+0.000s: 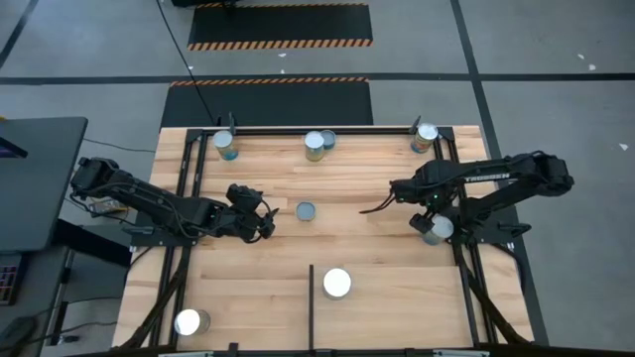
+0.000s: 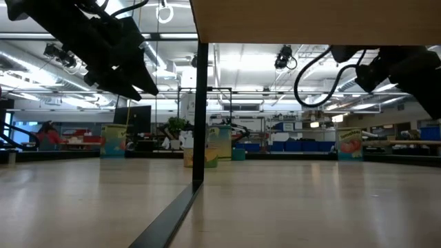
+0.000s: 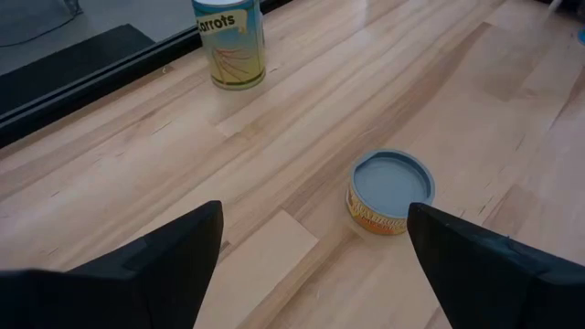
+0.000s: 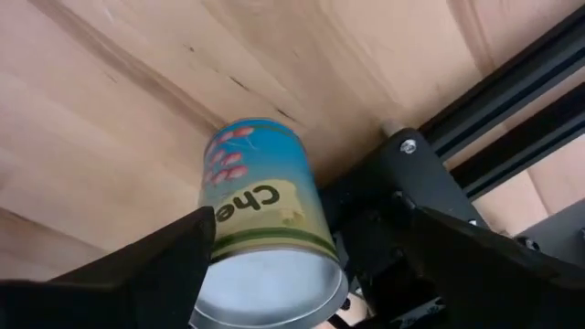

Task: Pick and place cans onto a shelf
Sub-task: Put the canned cherries aligned with the other canned cherries on the shelf

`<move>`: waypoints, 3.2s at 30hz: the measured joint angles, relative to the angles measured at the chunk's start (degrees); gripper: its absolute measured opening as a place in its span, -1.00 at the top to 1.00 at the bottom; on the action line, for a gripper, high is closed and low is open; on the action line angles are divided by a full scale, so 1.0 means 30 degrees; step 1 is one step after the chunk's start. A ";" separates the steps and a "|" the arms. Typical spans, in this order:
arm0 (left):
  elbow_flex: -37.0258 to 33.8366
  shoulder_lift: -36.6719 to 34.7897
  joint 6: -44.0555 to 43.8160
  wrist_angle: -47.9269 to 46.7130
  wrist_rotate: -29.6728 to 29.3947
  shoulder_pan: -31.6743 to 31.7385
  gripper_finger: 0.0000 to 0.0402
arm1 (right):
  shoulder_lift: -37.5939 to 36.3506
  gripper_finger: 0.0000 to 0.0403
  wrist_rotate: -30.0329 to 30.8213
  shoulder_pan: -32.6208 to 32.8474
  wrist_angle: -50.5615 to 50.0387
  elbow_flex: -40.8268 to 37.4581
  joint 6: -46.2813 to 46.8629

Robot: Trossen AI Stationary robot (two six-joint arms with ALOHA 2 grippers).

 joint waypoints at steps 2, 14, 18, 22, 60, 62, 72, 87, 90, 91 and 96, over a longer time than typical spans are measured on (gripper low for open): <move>0.0000 0.0000 0.0000 -0.0006 0.0006 0.0000 -0.77 | 0.0073 -0.87 -0.0188 0.0000 -0.0032 0.0000 -0.0073; 0.0000 0.0000 0.0000 -0.0006 0.0000 0.0000 -0.77 | 0.0144 -0.86 -0.2819 0.0510 -0.0374 0.0073 -0.1555; 0.0000 0.0000 0.0000 -0.0006 0.0004 -0.0002 -0.77 | 0.0822 -0.86 -0.3250 0.0700 -0.0470 0.0080 -0.3062; 0.0000 0.0000 0.0000 -0.0006 -0.0001 0.0000 -0.77 | 0.1644 -0.86 -0.3282 0.0849 -0.0693 0.0102 -0.4040; 0.0000 0.0007 0.0000 0.0081 -0.0001 0.0000 -0.77 | 0.1950 -0.57 0.1493 0.5397 -0.2763 1.1758 -0.4012; 0.0000 0.0007 0.0000 0.0075 -0.0001 0.0000 -0.77 | 0.1965 -0.57 0.2147 0.6666 -0.2769 1.2663 -0.3610; 0.0000 0.0007 0.0000 0.0081 -0.0001 -0.0006 -0.77 | 0.1965 -0.57 0.3023 1.2515 -0.2558 1.5736 -0.1889; 0.0000 0.0007 0.0000 0.0144 0.0001 -0.0007 -0.77 | 0.4849 -0.57 0.2152 1.6619 -0.2527 1.6397 -0.8098; 0.0000 0.0007 0.0000 0.0147 -0.0001 -0.0001 -0.77 | 0.5774 -0.57 0.1290 1.6597 -0.2577 1.7156 -0.9485; 0.0000 0.0007 0.0000 0.0147 -0.0001 -0.0007 -0.77 | 0.5925 -0.57 0.0391 1.6578 -0.2678 1.7490 -1.0127; 0.0007 0.0007 0.0005 0.0418 -0.0001 -0.0007 -0.77 | 0.6150 -0.57 -0.0634 1.6589 -0.2748 1.9022 -1.1808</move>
